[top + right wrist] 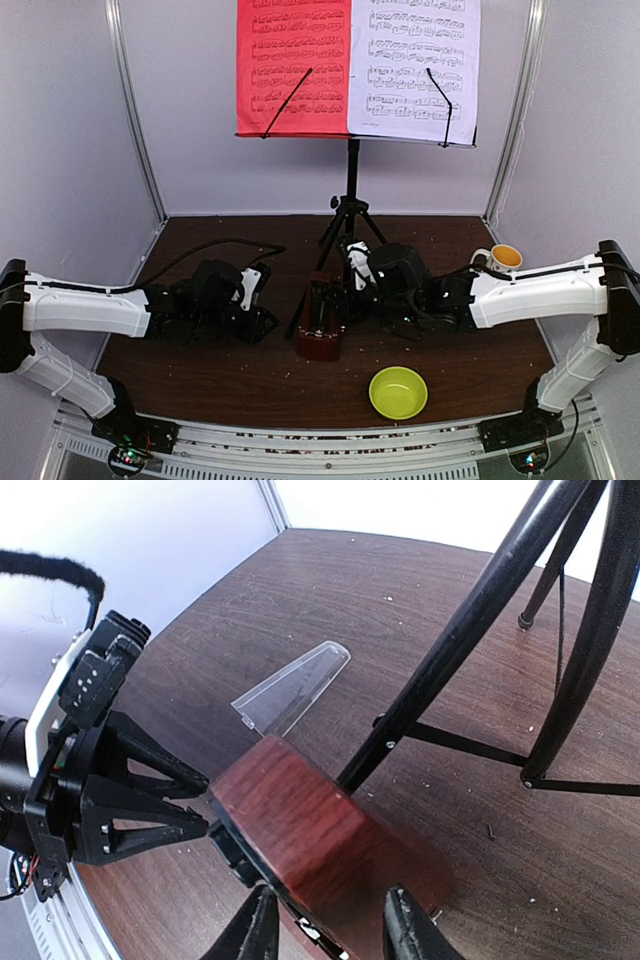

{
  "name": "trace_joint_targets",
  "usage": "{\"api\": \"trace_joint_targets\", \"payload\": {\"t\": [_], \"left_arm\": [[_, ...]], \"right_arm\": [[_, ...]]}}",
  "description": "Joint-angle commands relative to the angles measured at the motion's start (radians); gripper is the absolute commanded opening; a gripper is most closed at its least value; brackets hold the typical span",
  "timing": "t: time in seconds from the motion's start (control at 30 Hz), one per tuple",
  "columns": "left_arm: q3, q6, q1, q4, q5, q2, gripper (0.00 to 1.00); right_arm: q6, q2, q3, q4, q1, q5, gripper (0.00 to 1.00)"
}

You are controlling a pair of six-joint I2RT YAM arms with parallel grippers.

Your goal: Set up the instrument practice props

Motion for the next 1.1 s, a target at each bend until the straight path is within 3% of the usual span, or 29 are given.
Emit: {"api": "trace_joint_targets", "payload": {"t": [0.0,0.27,0.47,0.63,1.07], "left_arm": [[0.009,0.007,0.0,0.026,-0.004,0.005,0.35],[0.021,0.02,0.0,0.019,-0.002,0.012,0.35],[0.019,0.012,0.0,0.017,-0.001,0.012,0.35],[0.012,0.008,-0.002,0.013,-0.004,0.001,0.35],[-0.002,-0.01,0.0,0.011,-0.03,-0.04,0.38]], "right_arm": [[-0.007,-0.039,-0.042,0.009,-0.005,0.032,0.36],[-0.008,-0.065,-0.073,0.03,-0.005,-0.008,0.43],[-0.002,-0.068,-0.068,0.029,0.004,-0.011,0.63],[0.009,-0.057,-0.044,0.007,0.017,0.017,0.72],[0.074,-0.136,-0.105,-0.153,-0.006,0.188,0.78]]}}
